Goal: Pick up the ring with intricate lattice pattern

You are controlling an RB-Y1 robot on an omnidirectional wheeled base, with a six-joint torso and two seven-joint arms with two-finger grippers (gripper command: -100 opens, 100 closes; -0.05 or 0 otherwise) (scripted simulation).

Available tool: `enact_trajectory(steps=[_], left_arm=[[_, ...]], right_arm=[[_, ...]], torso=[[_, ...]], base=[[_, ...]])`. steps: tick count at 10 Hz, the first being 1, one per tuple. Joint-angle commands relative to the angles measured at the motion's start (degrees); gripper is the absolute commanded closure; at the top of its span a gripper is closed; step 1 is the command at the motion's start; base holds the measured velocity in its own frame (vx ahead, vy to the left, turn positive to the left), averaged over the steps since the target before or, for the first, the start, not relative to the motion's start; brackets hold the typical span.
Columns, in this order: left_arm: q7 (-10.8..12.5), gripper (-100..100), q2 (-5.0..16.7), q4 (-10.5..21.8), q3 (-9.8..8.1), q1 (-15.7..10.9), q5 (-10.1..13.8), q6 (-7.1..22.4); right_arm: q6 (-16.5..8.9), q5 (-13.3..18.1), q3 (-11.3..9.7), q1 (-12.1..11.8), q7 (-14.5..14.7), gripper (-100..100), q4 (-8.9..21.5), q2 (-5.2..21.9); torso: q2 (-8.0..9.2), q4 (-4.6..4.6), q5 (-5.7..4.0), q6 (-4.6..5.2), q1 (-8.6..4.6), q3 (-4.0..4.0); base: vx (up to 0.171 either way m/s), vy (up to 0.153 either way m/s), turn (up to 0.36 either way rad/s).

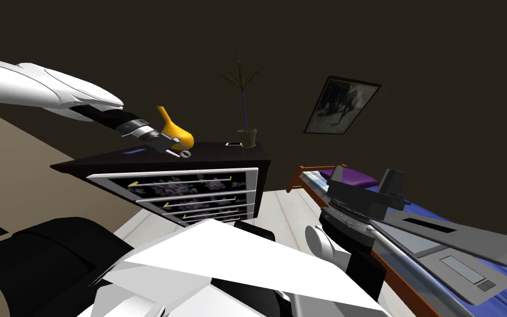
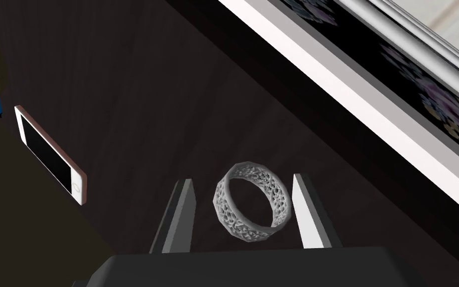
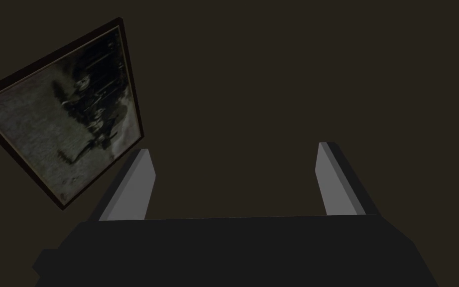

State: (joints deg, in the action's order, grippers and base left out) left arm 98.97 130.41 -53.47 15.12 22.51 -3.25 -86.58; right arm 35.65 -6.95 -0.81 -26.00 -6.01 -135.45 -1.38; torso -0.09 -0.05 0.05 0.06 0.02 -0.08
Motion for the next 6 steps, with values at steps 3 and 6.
enact_trajectory(steps=[3,6], left_arm=[[0.00,100,0.11,0.11,-0.17,-0.18,0.13,0.07],[1.95,100,0.61,0.02,-1.28,0.24,-0.30,0.15]], right_arm=[[0.00,0.00,0.00,0.00,0.00,0,0.00,0.00],[0.00,0.00,0.00,0.00,0.00,0,0.00,0.00]], torso=[[0.10,-0.07,0.22,-0.12,0.25,0.01],[0.14,-0.06,0.25,-0.13,0.32,0.04]], base=[[0.003,0.000,-0.007],[-0.025,0.017,-0.033]])
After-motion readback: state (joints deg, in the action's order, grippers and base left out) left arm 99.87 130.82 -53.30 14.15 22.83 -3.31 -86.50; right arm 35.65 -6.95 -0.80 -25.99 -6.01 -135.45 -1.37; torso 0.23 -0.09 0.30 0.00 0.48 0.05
